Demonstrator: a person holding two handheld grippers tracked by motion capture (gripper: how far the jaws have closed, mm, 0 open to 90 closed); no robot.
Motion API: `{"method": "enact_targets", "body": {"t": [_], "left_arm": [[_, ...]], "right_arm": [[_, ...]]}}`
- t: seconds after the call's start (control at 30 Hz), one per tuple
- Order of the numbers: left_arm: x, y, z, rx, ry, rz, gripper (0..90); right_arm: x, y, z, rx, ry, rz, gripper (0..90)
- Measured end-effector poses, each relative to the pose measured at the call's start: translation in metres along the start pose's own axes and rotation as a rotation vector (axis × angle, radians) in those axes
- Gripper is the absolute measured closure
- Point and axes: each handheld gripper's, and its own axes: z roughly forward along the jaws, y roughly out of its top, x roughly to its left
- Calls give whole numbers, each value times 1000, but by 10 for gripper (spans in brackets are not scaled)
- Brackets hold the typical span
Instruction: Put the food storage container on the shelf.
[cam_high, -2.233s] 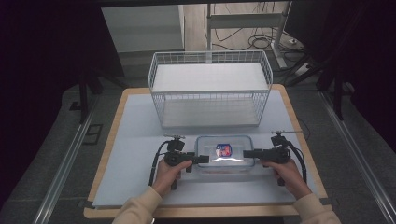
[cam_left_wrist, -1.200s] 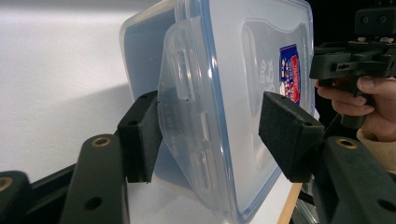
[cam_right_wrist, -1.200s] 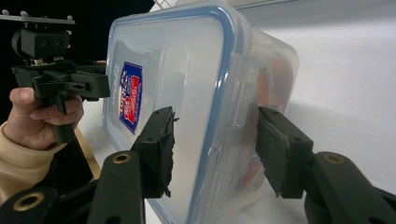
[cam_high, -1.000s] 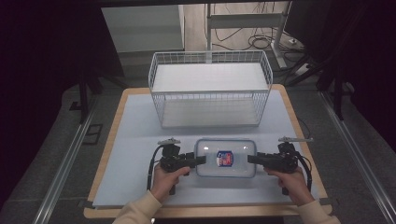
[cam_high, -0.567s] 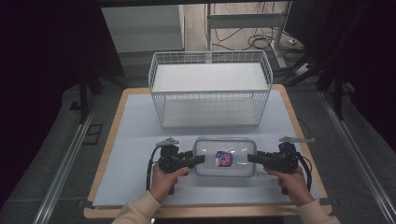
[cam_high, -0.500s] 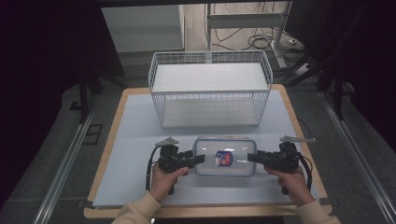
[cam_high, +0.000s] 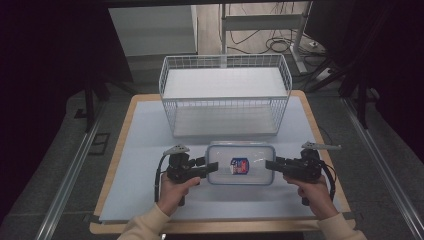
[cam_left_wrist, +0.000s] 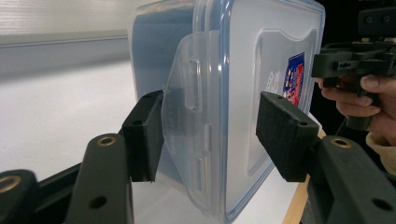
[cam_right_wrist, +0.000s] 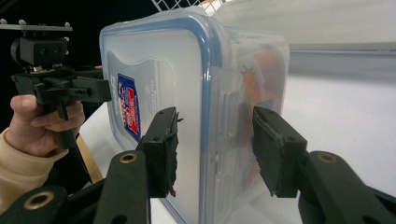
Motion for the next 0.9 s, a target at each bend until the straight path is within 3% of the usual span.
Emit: {"method": "enact_targets", "body": {"t": [0.43,0.9], "left_arm": [[4,16,-15,-28,11,13,437],[-10,53,-26,-59,25,67,437]], "right_arm": [[9,25,9,-3,7,-52,520],[23,58,-3,-54,11,-100,519]]}}
